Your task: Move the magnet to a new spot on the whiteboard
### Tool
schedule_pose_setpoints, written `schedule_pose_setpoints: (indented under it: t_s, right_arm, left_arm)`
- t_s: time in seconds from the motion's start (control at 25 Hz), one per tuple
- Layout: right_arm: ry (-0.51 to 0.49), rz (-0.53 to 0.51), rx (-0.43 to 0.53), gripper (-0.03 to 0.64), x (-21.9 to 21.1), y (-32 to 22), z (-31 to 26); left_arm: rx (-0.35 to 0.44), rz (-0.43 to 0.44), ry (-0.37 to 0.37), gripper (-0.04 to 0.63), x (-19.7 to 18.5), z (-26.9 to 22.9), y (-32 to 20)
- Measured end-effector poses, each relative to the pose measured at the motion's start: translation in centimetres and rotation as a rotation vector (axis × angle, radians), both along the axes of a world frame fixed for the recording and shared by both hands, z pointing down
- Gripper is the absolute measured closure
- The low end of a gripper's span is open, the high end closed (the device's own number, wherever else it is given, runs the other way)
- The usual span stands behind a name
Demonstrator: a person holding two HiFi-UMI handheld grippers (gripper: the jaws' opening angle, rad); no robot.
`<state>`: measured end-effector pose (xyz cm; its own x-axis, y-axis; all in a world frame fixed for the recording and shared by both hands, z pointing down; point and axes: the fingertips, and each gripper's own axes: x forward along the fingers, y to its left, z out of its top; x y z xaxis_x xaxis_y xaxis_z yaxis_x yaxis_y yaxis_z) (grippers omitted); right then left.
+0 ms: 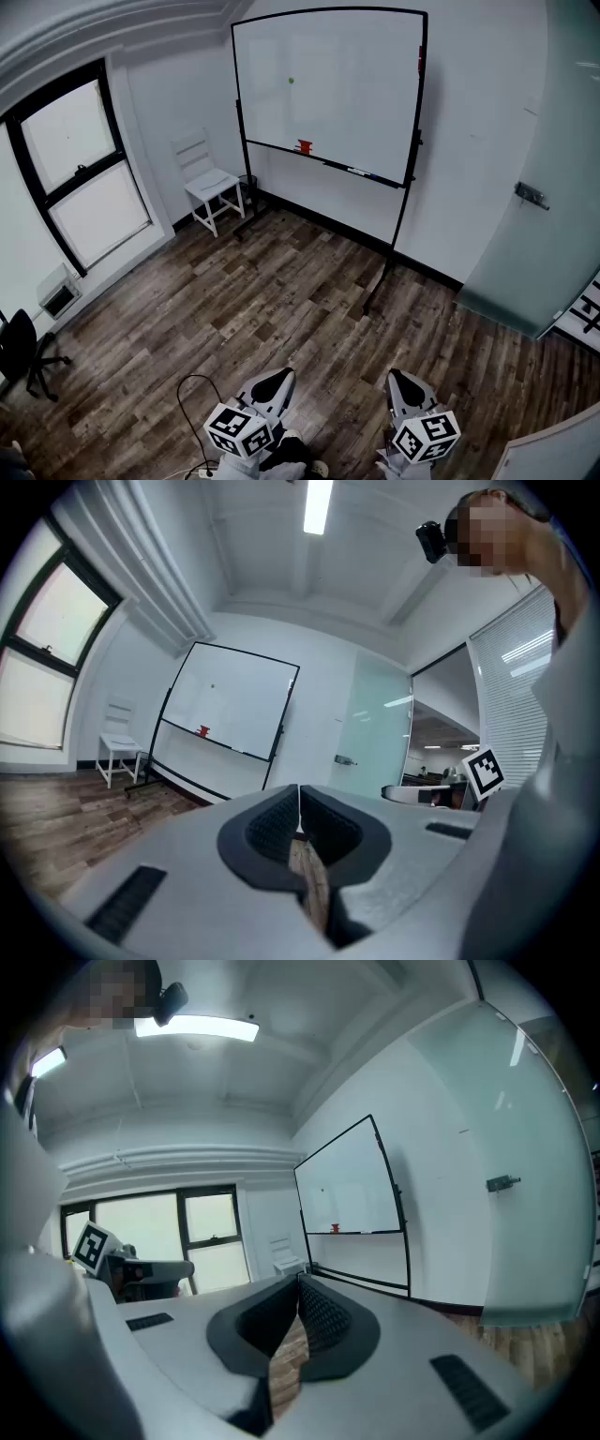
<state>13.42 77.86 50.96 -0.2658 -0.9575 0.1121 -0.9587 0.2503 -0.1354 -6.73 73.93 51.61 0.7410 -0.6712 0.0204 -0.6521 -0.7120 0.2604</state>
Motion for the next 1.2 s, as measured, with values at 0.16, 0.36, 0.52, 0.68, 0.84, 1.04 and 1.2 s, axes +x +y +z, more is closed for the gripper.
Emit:
schedule_pose_setpoints:
  t_s: [0.16,0.36,0.52,0.68,0.84,1.04,1.2]
  right_arm:
    - [-0.023,0.041,-0.018,0.588,0.3,1.8,0.4]
    - [-0.025,0.026,0.009,0.588,-0.5,3.3,-0.3]
    - [-0.018,0.034,0.019,0.588,-0.1,3.8,-0.9]
    - [-0.026,0.019,0.018,0.588,-0.4,4.4,-1.1]
    - [-0.031,0.007,0.009,0.588,-1.0,4.4,-0.7]
    - [-0.034,-0.006,0.007,0.588,-1.1,3.6,-0.4]
    - [-0.044,-0.002,-0.005,0.588,-0.1,1.7,0.2]
  left_arm:
    - [0.002,-0.012,0.0,0.583,-0.6,-0.1,1.9]
    - [-0.009,-0.038,0.016,0.583,-1.4,-0.1,2.9]
    - [0.0,-0.039,0.013,0.583,-1.0,-0.1,3.4]
    - [0.012,-0.047,-0.005,0.583,-1.1,-0.4,3.9]
    - [0.009,-0.057,-0.007,0.581,-1.4,-0.2,4.2]
    - [-0.013,-0.079,-0.043,0.58,-1.3,0.9,3.1]
    - [-0.032,-0.074,-0.037,0.506,-0.1,1.5,1.0]
